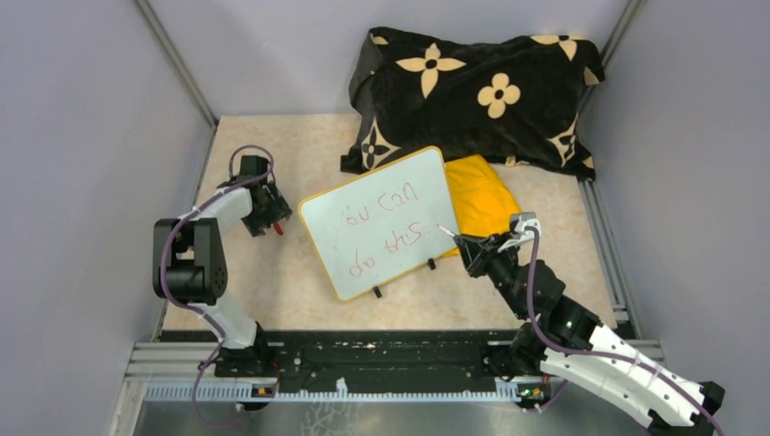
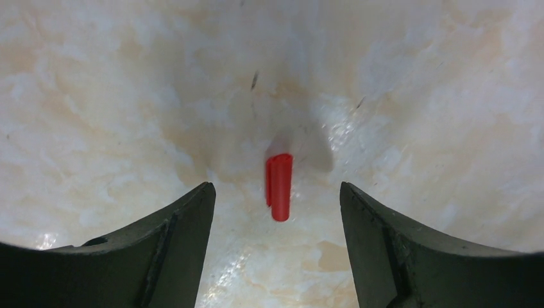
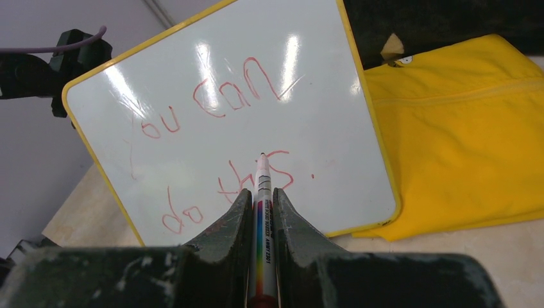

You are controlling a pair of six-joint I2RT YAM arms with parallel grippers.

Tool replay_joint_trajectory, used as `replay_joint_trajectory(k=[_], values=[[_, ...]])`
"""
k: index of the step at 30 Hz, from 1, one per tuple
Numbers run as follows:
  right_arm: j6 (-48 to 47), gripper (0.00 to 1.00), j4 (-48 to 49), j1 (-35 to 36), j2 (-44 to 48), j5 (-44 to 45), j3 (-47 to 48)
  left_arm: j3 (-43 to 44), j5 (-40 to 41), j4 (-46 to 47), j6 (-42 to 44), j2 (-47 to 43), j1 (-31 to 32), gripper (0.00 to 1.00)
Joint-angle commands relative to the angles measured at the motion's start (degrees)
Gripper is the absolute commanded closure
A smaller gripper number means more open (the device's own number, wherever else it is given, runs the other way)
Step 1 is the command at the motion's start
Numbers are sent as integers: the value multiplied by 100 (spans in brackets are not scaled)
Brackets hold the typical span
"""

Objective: Write a sentence on the whiteboard
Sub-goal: Close the whiteboard marker at the center of the board.

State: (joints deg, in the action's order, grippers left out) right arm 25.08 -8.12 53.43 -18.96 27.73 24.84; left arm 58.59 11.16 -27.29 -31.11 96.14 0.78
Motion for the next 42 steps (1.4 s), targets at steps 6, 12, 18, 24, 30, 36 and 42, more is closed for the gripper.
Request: replay_joint_trajectory(k=[6,12,18,24,30,36,42], values=[[-82,100,171,-43,60,46,154,369,8,-186,132,501,-21,32],[-91,100,222,-44,14,51,126,305,55,-115,105,613,-31,33],[-88,100,224,-47,-20,75,126,229,10,-87,92,702,-33,41],[-98,100,206,-43,-20,73,131,247,10,-129,143,752,-29,50],[-100,100,214,-43,-20,74,126,451,164,-419,176,920,-28,52],[-100,100,219,-43,-11,76,126,547,254,-566,132,1005,14,51],[-91,100,214,-41,19,87,114,543,405,-687,26,1015,204,47]])
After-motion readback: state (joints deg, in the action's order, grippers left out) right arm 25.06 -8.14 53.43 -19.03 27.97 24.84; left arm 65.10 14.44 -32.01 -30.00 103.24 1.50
